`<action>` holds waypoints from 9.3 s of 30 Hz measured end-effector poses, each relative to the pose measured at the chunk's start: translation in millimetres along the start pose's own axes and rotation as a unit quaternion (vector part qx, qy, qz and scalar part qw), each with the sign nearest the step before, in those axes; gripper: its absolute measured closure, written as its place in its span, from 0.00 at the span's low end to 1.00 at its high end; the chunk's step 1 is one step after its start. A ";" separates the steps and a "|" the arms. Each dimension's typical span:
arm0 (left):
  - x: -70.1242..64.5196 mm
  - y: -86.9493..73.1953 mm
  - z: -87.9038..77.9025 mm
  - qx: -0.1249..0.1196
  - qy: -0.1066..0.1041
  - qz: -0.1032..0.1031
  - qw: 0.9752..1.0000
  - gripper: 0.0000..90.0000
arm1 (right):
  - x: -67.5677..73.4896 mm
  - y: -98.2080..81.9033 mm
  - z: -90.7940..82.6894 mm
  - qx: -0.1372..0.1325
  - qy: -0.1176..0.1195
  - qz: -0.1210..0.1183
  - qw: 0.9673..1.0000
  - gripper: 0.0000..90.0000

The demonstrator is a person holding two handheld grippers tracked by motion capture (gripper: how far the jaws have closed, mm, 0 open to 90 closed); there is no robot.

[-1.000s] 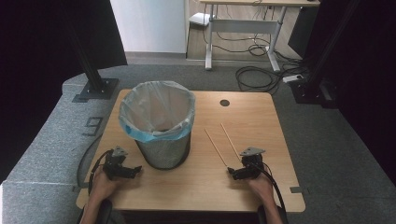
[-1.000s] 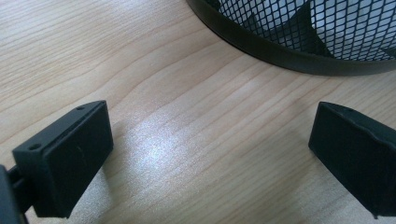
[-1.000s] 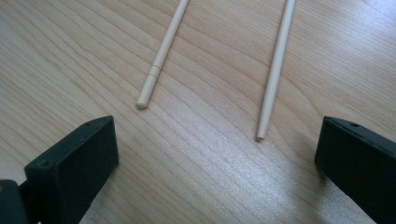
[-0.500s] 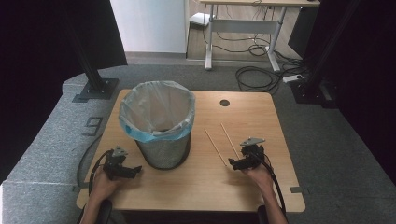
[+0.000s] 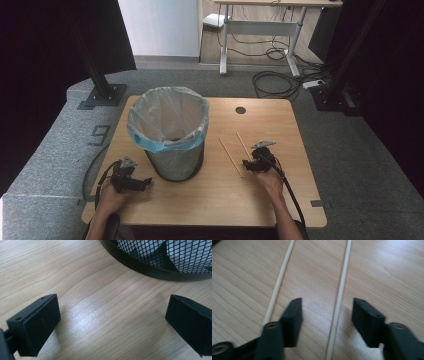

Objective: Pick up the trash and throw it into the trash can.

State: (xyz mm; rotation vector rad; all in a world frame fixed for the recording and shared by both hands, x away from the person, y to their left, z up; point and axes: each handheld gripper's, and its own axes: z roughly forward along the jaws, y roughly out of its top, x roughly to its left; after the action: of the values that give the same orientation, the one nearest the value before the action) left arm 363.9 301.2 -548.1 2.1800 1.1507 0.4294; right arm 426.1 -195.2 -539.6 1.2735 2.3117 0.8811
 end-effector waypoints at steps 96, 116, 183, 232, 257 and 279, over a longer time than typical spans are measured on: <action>-4.4 1.9 1.7 0.001 -0.003 0.001 1.000 0.00 | 45.8 213.9 -223.3 -0.081 0.155 -0.063 0.983 0.94; -4.6 1.8 1.9 -0.001 -0.003 -0.001 1.000 0.00 | 102.4 252.3 -157.8 -0.022 0.191 -0.114 0.975 0.94; -4.5 1.9 1.7 0.001 -0.004 0.002 1.000 0.00 | 29.6 18.2 -32.9 -0.016 0.069 -0.001 0.998 0.22; -4.4 1.9 1.6 0.001 -0.004 0.002 1.000 0.00 | 28.0 14.0 -51.1 -0.003 0.076 0.016 0.997 0.94; -4.5 1.8 1.8 0.000 -0.003 0.001 1.000 0.00 | 17.2 70.9 -111.7 -0.034 0.102 0.013 0.994 0.94; -4.3 1.9 1.5 0.002 -0.005 0.002 1.000 0.00 | 6.9 145.0 -182.4 -0.068 0.085 -0.008 0.994 0.94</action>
State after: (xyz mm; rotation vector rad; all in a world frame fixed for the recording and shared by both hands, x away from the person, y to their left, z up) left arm 363.5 296.3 -548.0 2.1858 1.1430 0.4182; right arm 408.6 -194.9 -307.1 1.1610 2.3394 1.1613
